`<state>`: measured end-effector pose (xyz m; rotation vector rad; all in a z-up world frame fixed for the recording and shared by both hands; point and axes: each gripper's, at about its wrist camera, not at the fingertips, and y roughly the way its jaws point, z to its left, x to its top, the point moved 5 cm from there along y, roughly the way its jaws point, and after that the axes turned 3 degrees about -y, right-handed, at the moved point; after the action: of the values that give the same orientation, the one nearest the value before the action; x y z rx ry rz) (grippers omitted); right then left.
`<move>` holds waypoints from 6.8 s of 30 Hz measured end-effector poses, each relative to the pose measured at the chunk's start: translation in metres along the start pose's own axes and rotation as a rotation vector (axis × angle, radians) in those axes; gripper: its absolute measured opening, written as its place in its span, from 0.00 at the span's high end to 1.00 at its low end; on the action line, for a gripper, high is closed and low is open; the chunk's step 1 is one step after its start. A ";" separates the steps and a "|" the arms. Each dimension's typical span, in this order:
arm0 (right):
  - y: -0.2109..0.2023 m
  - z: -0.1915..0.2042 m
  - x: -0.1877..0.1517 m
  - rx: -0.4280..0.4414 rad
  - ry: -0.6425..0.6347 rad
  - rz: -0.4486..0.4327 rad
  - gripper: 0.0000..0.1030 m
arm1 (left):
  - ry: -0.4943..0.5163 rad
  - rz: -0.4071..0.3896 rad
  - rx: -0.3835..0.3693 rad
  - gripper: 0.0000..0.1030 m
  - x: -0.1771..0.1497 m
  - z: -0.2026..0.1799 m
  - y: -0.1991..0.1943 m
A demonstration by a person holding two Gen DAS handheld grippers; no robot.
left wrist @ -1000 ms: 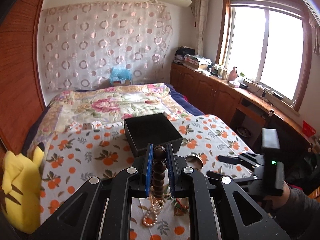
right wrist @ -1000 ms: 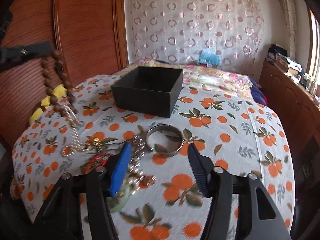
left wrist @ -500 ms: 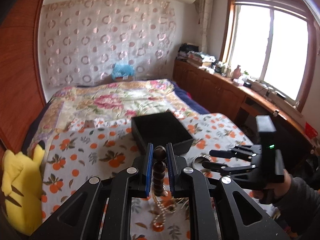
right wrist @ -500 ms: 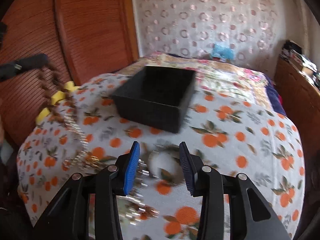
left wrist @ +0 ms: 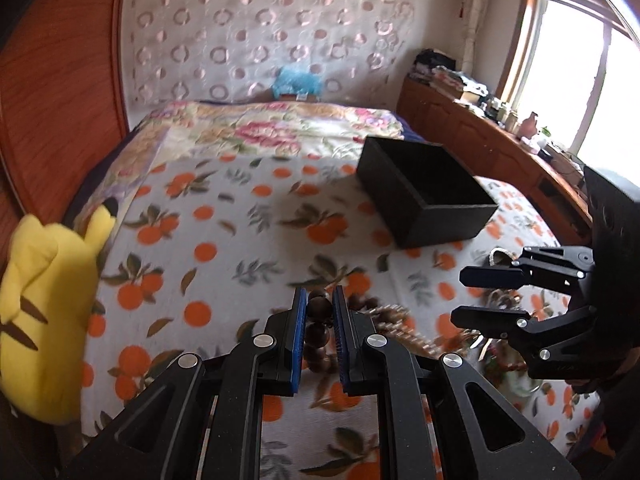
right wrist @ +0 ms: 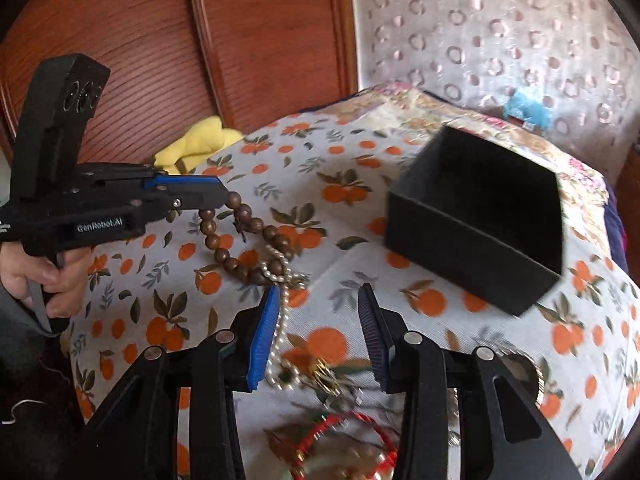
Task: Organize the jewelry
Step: 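Grasp a silver chain necklace with the right tool while the left tool holds the beads, then lower beads and chain into the black box and open both tools, then grasp the silver chain jewelry with the right tool and lift it, then grasp the small gold earring with the left tool while the right tool holds the chain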
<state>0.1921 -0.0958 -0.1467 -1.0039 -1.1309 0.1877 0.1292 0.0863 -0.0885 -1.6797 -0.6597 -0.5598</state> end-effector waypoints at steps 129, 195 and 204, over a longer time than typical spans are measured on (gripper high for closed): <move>-0.064 -0.104 -0.077 -0.093 0.280 -0.037 0.69 | 0.148 0.114 -0.066 0.68 0.004 -0.081 0.036; -0.104 -0.122 -0.071 -0.207 0.332 -0.139 0.90 | 0.222 0.169 -0.146 0.69 -0.033 -0.117 0.040; -0.112 -0.123 -0.061 -0.199 0.320 -0.159 0.90 | 0.194 0.145 -0.167 0.91 -0.018 -0.114 0.038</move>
<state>0.2261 -0.2655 -0.1114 -1.0698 -0.9409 -0.2110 0.1407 -0.0335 -0.1056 -1.7846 -0.3555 -0.6786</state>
